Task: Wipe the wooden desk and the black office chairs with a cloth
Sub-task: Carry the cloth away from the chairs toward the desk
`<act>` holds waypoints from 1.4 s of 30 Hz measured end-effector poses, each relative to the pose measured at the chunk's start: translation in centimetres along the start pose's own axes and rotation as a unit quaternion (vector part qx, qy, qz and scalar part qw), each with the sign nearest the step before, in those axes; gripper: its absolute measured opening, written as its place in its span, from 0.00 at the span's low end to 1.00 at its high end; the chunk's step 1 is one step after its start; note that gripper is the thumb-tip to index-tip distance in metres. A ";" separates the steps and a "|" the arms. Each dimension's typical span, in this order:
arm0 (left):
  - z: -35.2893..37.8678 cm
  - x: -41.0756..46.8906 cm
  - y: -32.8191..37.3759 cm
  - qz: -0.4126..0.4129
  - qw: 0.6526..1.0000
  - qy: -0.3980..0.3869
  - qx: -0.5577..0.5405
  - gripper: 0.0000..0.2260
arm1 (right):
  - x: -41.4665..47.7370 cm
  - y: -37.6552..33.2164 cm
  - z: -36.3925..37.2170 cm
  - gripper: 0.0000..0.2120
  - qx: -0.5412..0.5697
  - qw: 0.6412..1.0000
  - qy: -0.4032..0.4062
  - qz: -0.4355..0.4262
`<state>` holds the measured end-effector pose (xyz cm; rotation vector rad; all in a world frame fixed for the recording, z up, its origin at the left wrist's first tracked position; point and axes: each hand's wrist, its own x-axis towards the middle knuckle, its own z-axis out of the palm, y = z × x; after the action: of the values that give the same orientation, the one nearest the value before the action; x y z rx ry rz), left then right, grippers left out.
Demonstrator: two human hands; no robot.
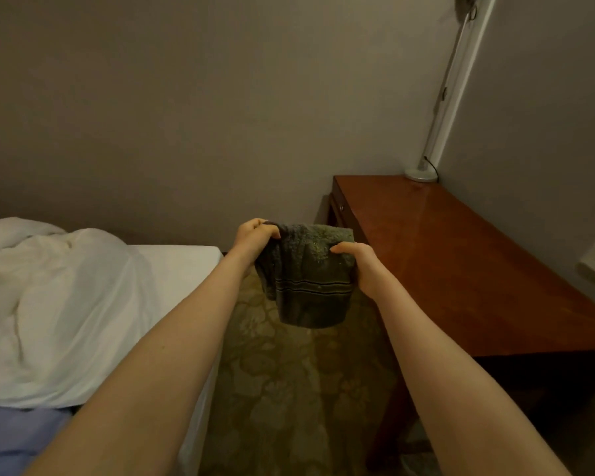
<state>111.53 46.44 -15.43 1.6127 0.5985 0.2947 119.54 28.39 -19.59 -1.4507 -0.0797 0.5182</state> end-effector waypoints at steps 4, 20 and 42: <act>1.3 5.5 -0.3 -0.002 1.000 -0.005 0.012 0.03 | 2.8 -2.0 1.0 0.20 0.007 1.000 0.028 -0.009; 2.9 35.6 4.7 0.040 0.995 -0.082 -0.033 0.17 | 29.8 -7.9 4.8 0.12 -0.089 0.980 0.157 -0.079; 28.6 70.4 12.3 0.059 0.981 -0.184 -0.019 0.20 | 63.0 -18.1 -12.6 0.13 -0.059 0.960 0.261 -0.078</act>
<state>187.28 59.88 -18.33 1.6155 0.2133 0.0880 185.22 40.36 -20.07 -1.6408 0.1971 -0.0087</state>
